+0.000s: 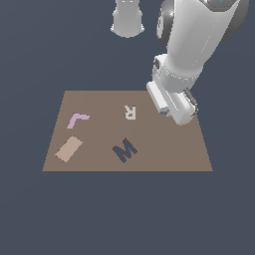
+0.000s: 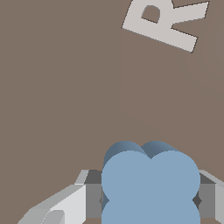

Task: Insert a designated object into the corresponding slot on a board.

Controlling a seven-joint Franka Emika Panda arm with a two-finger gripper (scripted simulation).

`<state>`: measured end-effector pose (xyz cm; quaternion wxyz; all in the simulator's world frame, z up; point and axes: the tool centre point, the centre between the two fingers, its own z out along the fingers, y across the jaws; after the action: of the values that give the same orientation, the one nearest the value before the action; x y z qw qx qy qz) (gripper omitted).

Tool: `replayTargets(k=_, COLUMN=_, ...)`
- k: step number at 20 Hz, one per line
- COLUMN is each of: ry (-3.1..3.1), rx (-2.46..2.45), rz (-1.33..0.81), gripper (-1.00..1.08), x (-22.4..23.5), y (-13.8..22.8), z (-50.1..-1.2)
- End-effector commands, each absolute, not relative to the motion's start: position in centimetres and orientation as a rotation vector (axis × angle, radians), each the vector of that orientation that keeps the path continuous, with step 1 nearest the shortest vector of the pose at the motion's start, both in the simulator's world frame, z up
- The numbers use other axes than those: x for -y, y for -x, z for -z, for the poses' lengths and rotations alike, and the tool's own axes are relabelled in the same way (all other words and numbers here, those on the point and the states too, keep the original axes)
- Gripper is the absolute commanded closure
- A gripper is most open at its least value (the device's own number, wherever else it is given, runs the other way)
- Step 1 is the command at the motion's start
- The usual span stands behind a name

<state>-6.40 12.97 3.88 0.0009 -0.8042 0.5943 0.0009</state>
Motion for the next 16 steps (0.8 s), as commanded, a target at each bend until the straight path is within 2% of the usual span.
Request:
replayTargets(k=1, ry=2.458, rx=-1.952, rz=-0.003, gripper=1.08, x=-13.4, y=7.0, z=-3.9)
replayTargets(k=16, ry=2.239, rx=-2.2, rz=-0.004, gripper=1.08, x=-15.0, y=8.5, z=-4.0)
